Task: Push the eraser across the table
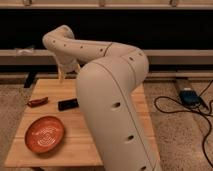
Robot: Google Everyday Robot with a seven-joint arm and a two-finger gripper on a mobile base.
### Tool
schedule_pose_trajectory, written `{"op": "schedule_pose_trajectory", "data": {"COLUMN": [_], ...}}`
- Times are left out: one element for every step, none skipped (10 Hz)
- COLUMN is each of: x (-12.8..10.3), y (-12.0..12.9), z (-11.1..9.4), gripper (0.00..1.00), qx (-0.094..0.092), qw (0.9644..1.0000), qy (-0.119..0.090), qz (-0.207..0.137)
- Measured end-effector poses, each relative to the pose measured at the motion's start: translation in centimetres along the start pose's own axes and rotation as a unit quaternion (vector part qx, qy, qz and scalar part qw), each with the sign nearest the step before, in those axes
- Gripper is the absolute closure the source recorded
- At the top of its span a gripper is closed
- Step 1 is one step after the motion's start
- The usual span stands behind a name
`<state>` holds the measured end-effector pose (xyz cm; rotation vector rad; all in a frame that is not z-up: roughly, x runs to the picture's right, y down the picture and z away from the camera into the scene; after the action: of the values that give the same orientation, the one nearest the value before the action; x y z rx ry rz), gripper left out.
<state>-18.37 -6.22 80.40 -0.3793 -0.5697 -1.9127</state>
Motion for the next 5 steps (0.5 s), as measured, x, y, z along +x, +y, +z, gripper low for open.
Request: {"op": "schedule_pose_trajectory", "data": {"x": [0.0, 0.0, 0.0, 0.0, 0.0], "y": [0.01, 0.01, 0.0, 0.01, 0.0], "z": [-0.02, -0.02, -0.01, -0.02, -0.02], "gripper": [0.2, 0.2, 0.2, 0.2, 0.2], "qx": [0.0, 0.0, 0.0, 0.0, 0.0], "qw": [1.0, 1.0, 1.0, 1.0, 1.0], "qy": [0.0, 0.0, 0.0, 0.0, 0.0], "qz": [0.0, 0.0, 0.0, 0.0, 0.0]}}
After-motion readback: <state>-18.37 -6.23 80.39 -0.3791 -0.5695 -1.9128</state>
